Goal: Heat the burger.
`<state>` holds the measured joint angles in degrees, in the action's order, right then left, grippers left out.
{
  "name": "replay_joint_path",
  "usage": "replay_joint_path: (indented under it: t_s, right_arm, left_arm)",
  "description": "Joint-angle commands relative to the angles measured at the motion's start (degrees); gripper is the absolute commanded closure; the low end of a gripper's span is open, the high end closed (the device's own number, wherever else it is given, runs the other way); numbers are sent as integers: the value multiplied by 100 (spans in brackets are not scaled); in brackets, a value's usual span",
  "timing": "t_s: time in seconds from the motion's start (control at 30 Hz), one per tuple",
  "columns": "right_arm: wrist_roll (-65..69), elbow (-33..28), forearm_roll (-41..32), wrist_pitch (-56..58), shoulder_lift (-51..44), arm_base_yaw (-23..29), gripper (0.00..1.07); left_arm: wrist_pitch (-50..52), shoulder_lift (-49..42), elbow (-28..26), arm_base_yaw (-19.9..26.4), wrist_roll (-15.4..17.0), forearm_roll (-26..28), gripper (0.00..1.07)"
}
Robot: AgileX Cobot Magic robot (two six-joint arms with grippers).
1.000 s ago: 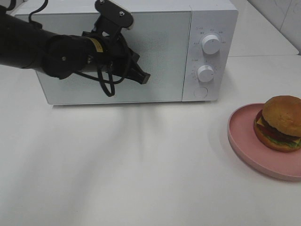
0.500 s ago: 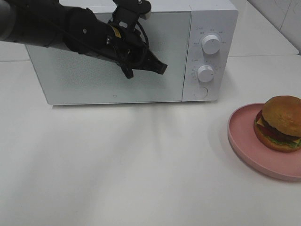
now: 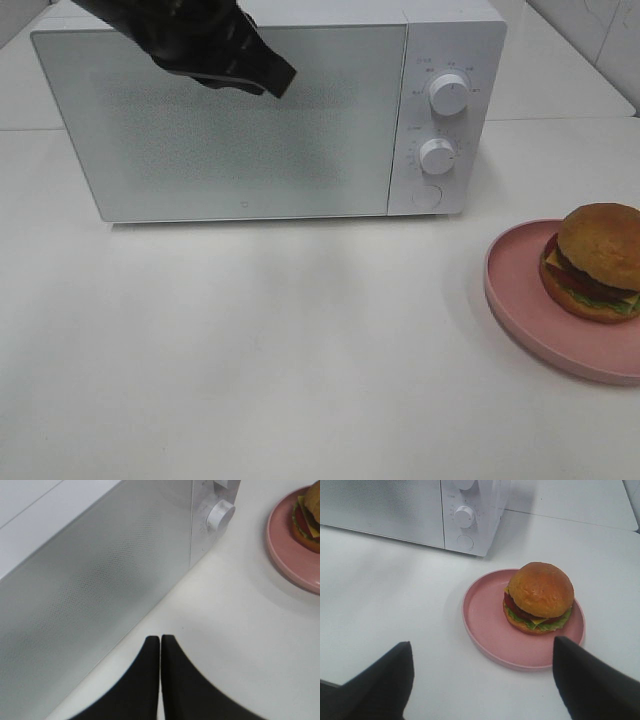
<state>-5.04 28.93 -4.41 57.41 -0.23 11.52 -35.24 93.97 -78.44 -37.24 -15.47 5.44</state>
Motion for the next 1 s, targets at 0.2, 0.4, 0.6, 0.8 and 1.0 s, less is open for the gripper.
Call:
replay_joint_path:
  t_s: [0.2, 0.4, 0.6, 0.8, 1.0]
  right_arm:
    - [-23, 6, 0, -52, -166, -34, 37]
    - [-23, 6, 0, -52, -166, -34, 37]
    - [-23, 6, 0, -52, -166, -34, 37]
    - [-23, 6, 0, -52, -166, -34, 37]
    - [-23, 6, 0, -52, -166, -34, 37]
  left_arm:
    - [-968, -470, -40, 837, 934, -178, 106]
    - [-1862, -699, 6, 2051, 1238, -195, 106]
    - [-2023, -1398, 527, 3071, 1513, -195, 106]
    - [-2166, -2561, 1536, 3684, 1627, -195, 106]
    - [-2246, -4183, 2532, 3724, 1627, -166, 106]
